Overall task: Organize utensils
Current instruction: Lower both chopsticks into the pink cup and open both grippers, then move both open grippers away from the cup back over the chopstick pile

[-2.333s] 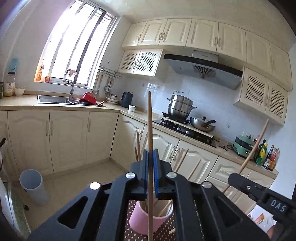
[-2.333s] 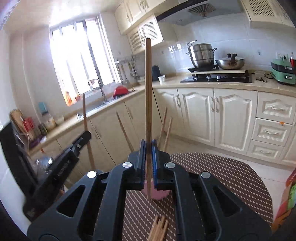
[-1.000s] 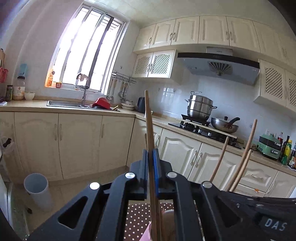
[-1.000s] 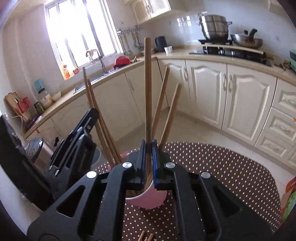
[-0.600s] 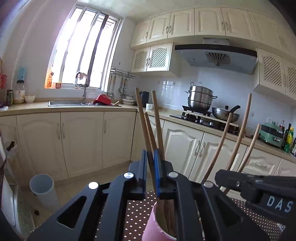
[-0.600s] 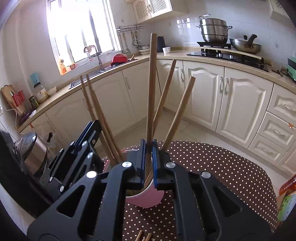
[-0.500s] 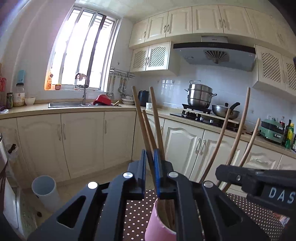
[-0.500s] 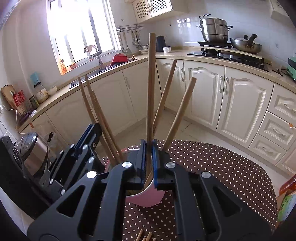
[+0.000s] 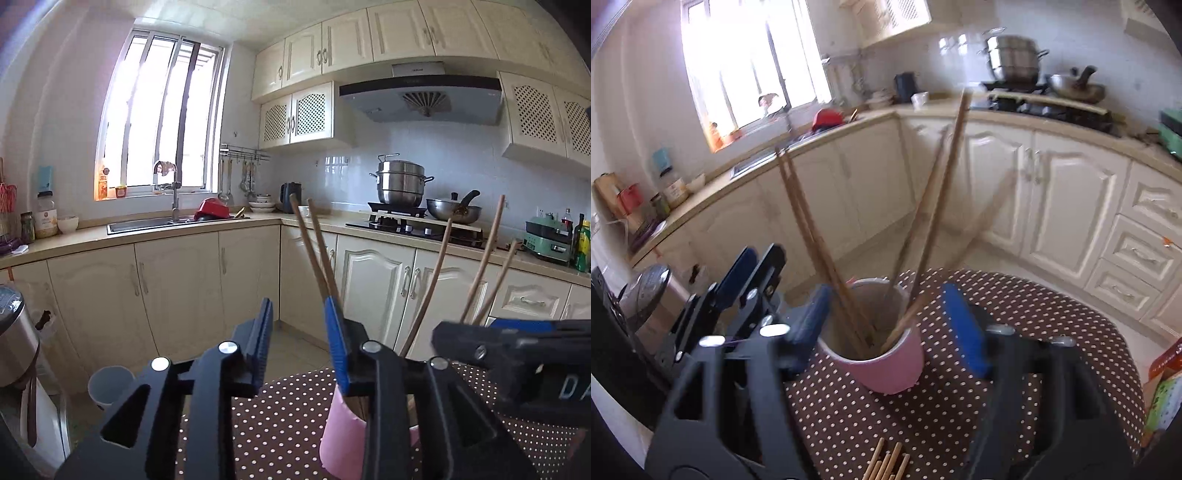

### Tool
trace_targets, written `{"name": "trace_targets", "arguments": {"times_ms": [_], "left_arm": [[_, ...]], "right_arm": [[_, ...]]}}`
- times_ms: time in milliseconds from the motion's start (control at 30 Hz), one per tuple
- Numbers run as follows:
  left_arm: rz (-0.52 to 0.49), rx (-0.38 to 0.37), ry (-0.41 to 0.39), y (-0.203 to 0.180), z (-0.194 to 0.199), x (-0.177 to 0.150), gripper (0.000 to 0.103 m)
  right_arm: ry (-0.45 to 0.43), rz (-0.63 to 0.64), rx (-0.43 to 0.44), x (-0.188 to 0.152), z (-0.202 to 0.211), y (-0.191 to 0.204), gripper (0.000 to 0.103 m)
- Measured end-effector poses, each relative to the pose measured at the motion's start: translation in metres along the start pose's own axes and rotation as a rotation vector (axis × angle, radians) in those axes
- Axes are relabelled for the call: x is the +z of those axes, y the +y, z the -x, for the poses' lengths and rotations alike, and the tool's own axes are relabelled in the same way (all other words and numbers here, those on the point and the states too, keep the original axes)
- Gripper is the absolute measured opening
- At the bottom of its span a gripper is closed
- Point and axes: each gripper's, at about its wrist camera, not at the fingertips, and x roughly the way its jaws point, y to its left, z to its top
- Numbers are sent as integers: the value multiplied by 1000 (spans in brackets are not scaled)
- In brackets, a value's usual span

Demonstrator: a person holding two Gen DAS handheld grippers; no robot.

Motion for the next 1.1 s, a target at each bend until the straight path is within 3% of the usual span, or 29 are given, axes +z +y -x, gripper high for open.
{"name": "trace_targets", "arguments": {"times_ms": [67,467,1100], "left_arm": [[7,1,5,5,4,1,30],[-9,-1,12,21,54,3,40],[-44,-75,10,34,176,-1,61]], "right_arm": [[-18,27,-32,-2,6,4,67],[-15,-5,-28,-17,47,6,67],[-72,38,-73,-70,144,25,83]]}}
